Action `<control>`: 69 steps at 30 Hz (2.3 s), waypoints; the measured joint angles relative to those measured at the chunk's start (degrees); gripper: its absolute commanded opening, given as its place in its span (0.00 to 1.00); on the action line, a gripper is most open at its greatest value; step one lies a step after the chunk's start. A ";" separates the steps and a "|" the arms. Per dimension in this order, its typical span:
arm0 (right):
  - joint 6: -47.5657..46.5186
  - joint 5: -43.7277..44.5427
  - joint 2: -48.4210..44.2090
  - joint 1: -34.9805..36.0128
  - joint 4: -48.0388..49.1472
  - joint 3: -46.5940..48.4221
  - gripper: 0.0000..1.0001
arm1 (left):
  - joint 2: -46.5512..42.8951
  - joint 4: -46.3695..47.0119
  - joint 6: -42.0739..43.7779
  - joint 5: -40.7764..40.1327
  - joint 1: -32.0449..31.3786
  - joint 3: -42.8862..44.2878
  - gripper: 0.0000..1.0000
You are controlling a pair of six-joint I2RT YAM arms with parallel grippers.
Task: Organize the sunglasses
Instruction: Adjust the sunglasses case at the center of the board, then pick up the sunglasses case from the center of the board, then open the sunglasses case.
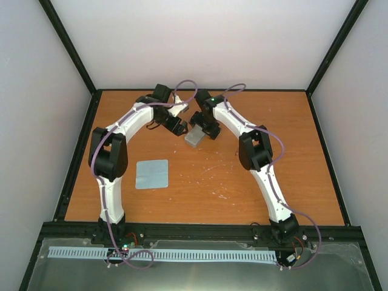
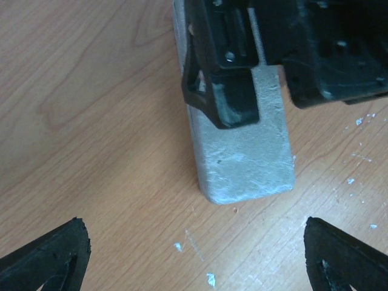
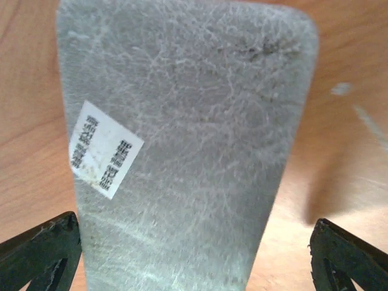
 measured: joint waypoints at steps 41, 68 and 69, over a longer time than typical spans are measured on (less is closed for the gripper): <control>-16.94 10.36 -43.41 -17.66 15.91 -48.04 0.72 | 23.10 -9.09 -8.74 -13.44 -13.03 21.66 0.43; -13.64 -48.30 -56.87 -21.66 90.79 -79.80 1.00 | 13.90 -15.87 1.42 65.79 0.07 23.47 0.44; -13.73 -48.76 -55.82 -20.59 91.23 -77.61 1.00 | 13.88 -15.67 1.27 66.38 -0.13 23.23 0.43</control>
